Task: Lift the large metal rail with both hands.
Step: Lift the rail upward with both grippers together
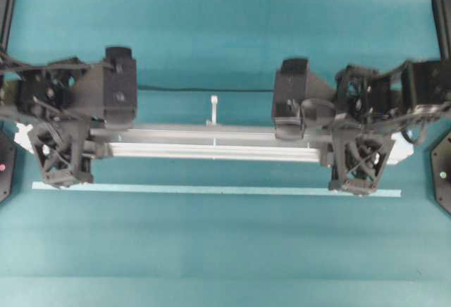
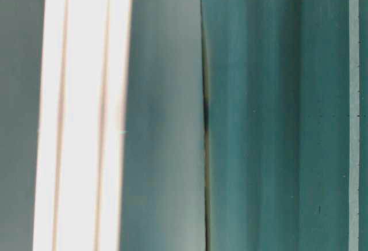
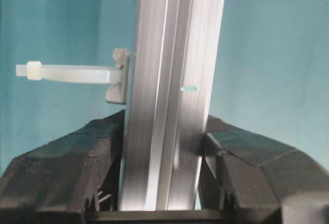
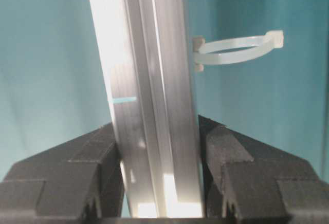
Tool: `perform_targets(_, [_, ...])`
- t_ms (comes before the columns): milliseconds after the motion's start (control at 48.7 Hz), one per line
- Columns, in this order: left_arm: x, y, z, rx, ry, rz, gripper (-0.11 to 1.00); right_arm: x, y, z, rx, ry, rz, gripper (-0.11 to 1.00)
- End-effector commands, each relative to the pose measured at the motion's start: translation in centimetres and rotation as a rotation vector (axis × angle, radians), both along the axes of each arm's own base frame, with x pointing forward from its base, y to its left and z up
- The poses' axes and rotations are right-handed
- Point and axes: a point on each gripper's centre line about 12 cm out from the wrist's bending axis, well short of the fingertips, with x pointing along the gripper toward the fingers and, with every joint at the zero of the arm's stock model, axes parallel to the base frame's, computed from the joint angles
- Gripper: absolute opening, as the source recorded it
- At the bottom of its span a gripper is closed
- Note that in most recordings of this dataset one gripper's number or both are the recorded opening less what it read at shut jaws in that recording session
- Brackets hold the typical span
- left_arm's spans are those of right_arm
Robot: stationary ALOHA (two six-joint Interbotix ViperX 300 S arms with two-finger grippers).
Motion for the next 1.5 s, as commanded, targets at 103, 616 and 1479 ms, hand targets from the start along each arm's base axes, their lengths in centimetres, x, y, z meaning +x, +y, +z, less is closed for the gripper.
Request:
perform_targets(103, [0.3, 0.1, 4.5, -0.010, -0.088, 0.028, 0.37, 0.7, 0.2, 4.3, 0.007, -0.046, -0.001, 0.39])
perform_targets(616, [-0.1, 0.1, 10.4, -0.010, -0.140, 0.032, 0.37, 0.2, 0.6, 11.3, 0.007, -0.063, 0.012, 0.39])
perform_targets(1479, [0.0, 0.2, 12.4, -0.011, -0.140, 0.033, 0.37, 0.4, 0.7, 13.4, -0.002, -0.054, 0.025, 0.39])
